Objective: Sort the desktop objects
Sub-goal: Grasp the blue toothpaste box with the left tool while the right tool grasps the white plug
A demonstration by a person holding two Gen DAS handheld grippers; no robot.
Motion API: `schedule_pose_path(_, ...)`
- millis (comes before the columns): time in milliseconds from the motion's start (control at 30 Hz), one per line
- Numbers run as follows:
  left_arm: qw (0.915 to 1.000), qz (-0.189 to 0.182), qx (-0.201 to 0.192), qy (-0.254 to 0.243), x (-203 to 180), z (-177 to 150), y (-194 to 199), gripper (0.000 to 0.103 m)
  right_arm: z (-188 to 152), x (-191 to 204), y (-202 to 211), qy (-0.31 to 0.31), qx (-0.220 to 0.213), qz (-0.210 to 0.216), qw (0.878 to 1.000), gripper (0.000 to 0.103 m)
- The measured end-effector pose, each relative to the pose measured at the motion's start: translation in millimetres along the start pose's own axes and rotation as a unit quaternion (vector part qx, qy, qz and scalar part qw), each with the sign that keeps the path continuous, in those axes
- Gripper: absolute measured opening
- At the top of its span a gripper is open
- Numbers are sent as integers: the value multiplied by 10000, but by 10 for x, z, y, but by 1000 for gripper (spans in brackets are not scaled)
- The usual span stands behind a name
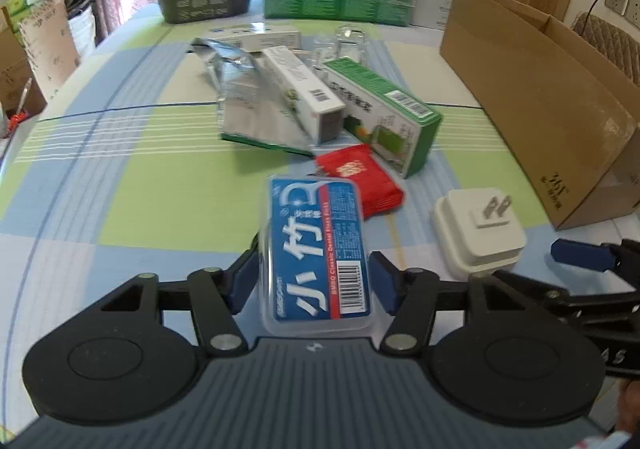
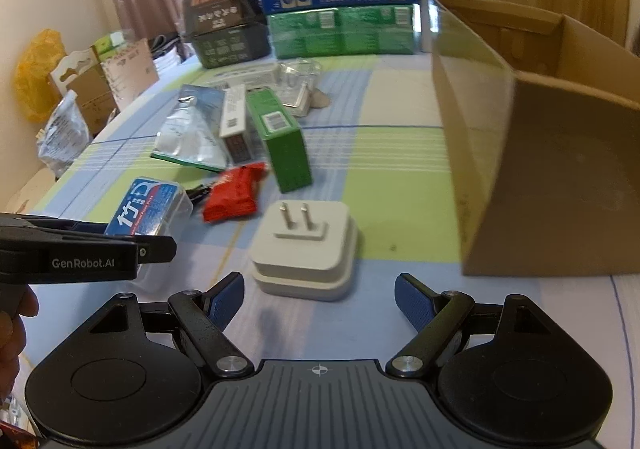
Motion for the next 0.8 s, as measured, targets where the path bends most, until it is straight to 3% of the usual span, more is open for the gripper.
schedule_pose_path(633,9992,212,-311,-160,191,-61,21,57,179,206,-363,255,-147,-249,9993,78)
schedule_pose_path(800,9985,332,-338,-282,163,-68,6,56,168,221,-394,254,-125,-269,9992,69)
Point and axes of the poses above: each gripper's, at about its wrist camera, not at the fingertips, and y roughly against the way its jaws point, x to its left, z to its top, the point moved 4 cm from there along -y, roughly the way its jaws point, and after that the axes turned 9 degrees about x, right-handed, at the moved point
